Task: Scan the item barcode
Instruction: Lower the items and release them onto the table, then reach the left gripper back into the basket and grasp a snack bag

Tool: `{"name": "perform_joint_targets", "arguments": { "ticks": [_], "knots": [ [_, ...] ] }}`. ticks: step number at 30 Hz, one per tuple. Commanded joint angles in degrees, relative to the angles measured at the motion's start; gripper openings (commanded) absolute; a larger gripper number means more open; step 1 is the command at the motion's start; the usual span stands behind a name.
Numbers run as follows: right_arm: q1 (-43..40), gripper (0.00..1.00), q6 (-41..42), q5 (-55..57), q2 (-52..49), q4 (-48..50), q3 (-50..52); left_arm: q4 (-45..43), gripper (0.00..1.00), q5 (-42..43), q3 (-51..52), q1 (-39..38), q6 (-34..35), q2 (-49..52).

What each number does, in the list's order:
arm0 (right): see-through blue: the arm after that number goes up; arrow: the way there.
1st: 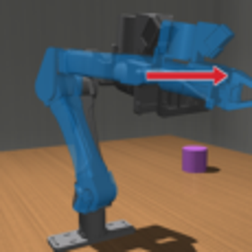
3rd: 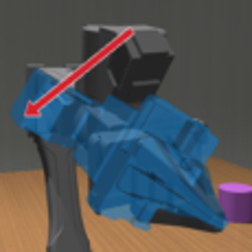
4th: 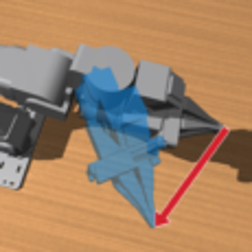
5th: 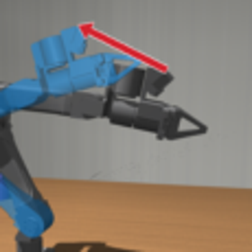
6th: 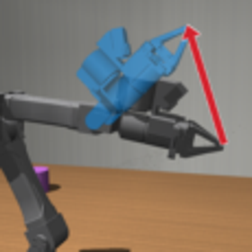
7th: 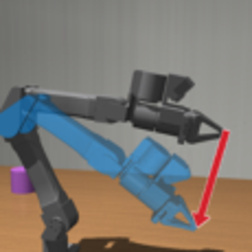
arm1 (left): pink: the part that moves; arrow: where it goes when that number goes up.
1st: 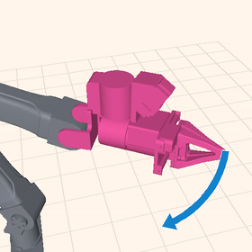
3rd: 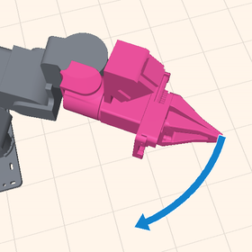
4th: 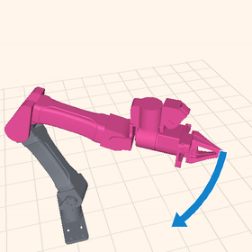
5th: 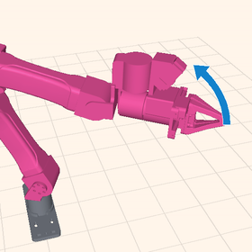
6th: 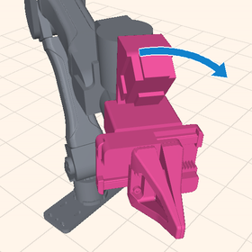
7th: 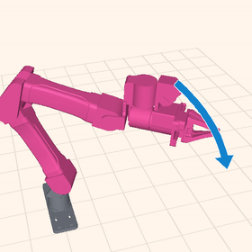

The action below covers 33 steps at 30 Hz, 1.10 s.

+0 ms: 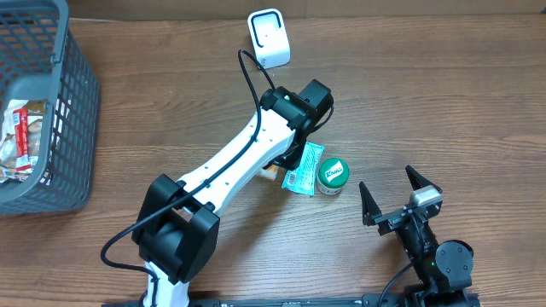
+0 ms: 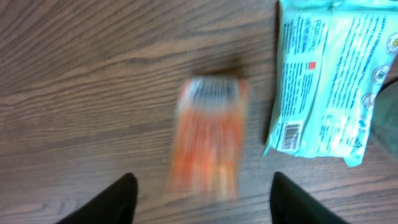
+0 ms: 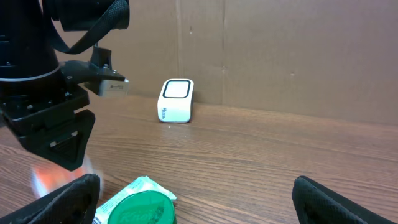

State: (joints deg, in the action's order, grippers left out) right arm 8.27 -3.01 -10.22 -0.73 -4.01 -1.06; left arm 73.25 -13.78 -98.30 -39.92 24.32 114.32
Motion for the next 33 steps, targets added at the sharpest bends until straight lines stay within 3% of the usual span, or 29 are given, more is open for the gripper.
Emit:
{"name": "perform_joint_targets", "arguments": {
  "ticks": [1,7,13,22,30,32,33],
  "knots": [
    [-0.3,1.00,0.2,0.2,0.5,0.3,0.6,1.1,0.66,-1.4,-1.3,-0.2,-0.3,-2.1],
    [-0.3,1.00,0.2,0.2,0.5,0.3,0.6,2.3,0.78,-1.4,-1.3,-0.3,-0.3,-2.1],
    [-0.3,1.00,0.2,0.2,0.5,0.3,0.6,3.5,0.77,-1.8,-1.1,0.9,0.2,-2.0],
    [-0.3,1.00,0.2,0.2,0.5,0.3,0.6,5.2,0.83,-1.7,-1.1,7.8,0.3,-2.8],
    [-0.3,1.00,0.2,0.2,0.5,0.3,0.6,-2.6,0.86,-3.1,-12.6,20.4,-4.2,-10.9],
    [-0.3,1.00,0.2,0.2,0.5,0.3,0.6,-4.1,1.00,-4.4,-17.8,25.3,-5.2,-12.4],
    [-0.3,1.00,0.2,0.2,0.5,0.3,0.6,-4.7,1.00,-4.4,-20.2,27.7,-7.1,-12.9]
  ]
}}
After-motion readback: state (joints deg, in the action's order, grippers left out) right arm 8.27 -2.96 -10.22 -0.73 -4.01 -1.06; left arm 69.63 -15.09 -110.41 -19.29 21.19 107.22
